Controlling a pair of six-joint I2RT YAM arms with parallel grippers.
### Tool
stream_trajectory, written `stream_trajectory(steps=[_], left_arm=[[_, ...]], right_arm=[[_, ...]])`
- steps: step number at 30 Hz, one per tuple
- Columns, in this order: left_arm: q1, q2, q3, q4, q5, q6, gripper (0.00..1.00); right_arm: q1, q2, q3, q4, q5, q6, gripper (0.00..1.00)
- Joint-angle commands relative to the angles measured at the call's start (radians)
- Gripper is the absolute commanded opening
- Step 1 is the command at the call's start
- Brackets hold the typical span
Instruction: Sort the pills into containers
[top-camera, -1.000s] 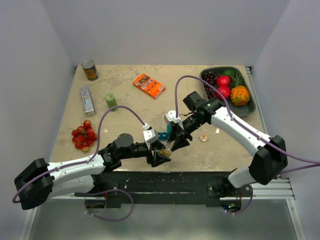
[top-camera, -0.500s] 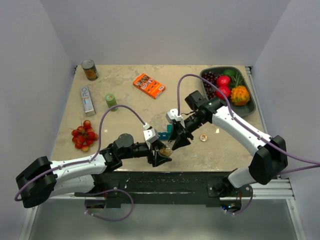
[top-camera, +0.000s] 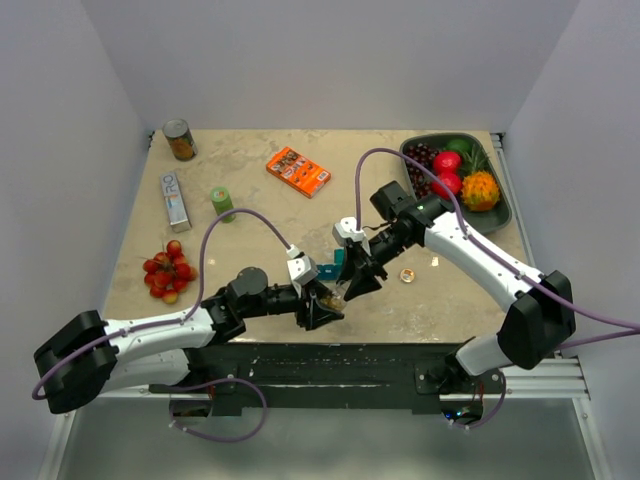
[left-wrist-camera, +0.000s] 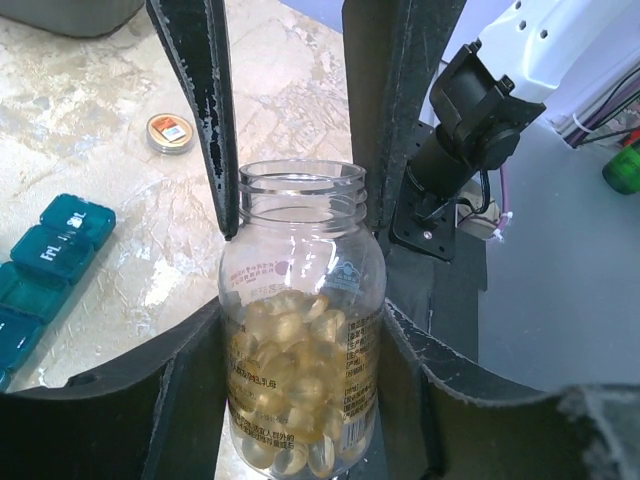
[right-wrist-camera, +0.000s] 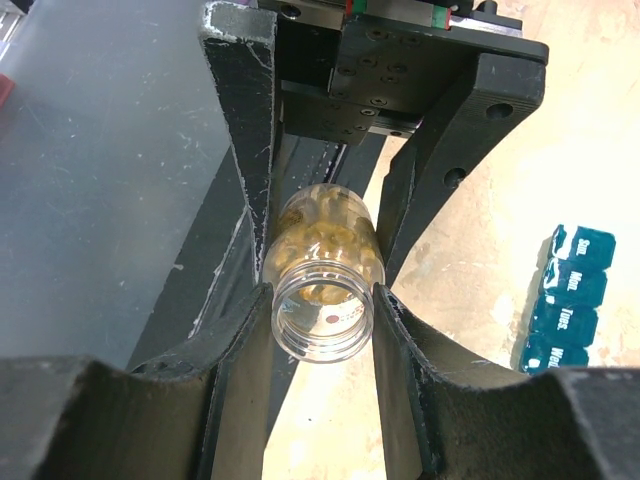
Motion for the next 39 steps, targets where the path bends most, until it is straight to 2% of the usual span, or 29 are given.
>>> stream_trajectory(steps=[1,2,3,4,7,11,13,14,16,17,18,20,25,27,29,30,31,32,35,37,39], left_arm=[[-0.004,-0.048,-0.020,0.061,-0.002,0.026,0.00],[-0.004,-0.063,-0.023,0.050,-0.017,0.034,0.00],[-0.006,-0.098,-0.024,0.036,-0.028,0.047,0.00],[-0.004,-0.117,-0.030,0.004,-0.040,0.057,0.00],[-0.004,-0.192,-0.046,-0.053,-0.092,0.086,0.00],[-0.001,-0.299,-0.081,-0.071,-0.172,0.084,0.00],[0.005,-0.369,-0.089,-0.064,-0.200,0.069,0.00],[0.011,-0.413,-0.089,-0.058,-0.221,0.061,0.00],[0.036,-0.454,-0.067,-0.030,-0.234,0.038,0.00],[0.046,-0.473,-0.054,-0.022,-0.253,0.031,0.00],[0.059,-0.506,-0.041,-0.009,-0.264,0.020,0.00],[0.095,-0.536,-0.009,0.046,-0.310,0.002,0.00],[0.198,-0.556,0.015,0.218,-0.332,-0.101,0.00],[0.198,-0.527,0.029,0.264,-0.252,-0.115,0.00],[0.154,-0.482,0.139,0.201,-0.052,-0.086,0.00],[0.104,-0.456,0.214,0.123,-0.074,0.011,0.00],[-0.008,-0.461,0.221,0.002,-0.132,0.073,0.00],[-0.032,-0.502,0.207,-0.011,-0.249,0.104,0.00],[0.002,-0.591,0.063,0.115,-0.377,0.072,0.00],[0.035,-0.622,0.020,0.180,-0.338,0.034,0.00],[0.033,-0.547,0.087,0.165,-0.173,0.035,0.00]], right_arm=[[-0.007,-0.040,-0.003,0.013,-0.034,-0.009,0.09],[-0.007,-0.050,-0.005,0.013,-0.026,-0.009,0.21],[-0.007,-0.059,-0.006,0.012,-0.019,-0.020,0.43],[-0.009,-0.067,-0.003,0.003,0.001,-0.034,0.74],[-0.049,-0.098,0.020,-0.031,0.027,-0.058,0.99],[-0.203,-0.145,0.034,-0.001,0.025,-0.014,0.99],[-0.283,-0.194,-0.014,0.060,0.037,0.070,0.99],[-0.302,-0.216,-0.043,0.173,0.073,0.169,0.99],[-0.343,-0.288,-0.156,0.304,0.122,0.274,0.99],[-0.354,-0.312,-0.195,0.432,0.147,0.326,0.99],[-0.377,-0.331,-0.257,0.478,0.190,0.389,0.99],[-0.395,-0.363,-0.293,0.542,0.218,0.413,0.99],[-0.437,-0.366,-0.321,0.584,0.247,0.457,0.99],[-0.445,-0.369,-0.330,0.585,0.245,0.457,0.99],[-0.448,-0.382,-0.336,0.590,0.233,0.459,0.99],[-0.448,-0.386,-0.342,0.593,0.230,0.465,0.99],[-0.451,-0.388,-0.345,0.598,0.229,0.468,0.99],[-0.451,-0.388,-0.347,0.605,0.227,0.469,0.99],[-0.457,-0.386,-0.347,0.604,0.229,0.468,0.99],[-0.460,-0.389,-0.353,0.607,0.229,0.469,0.99],[-0.465,-0.386,-0.357,0.615,0.227,0.469,0.99]])
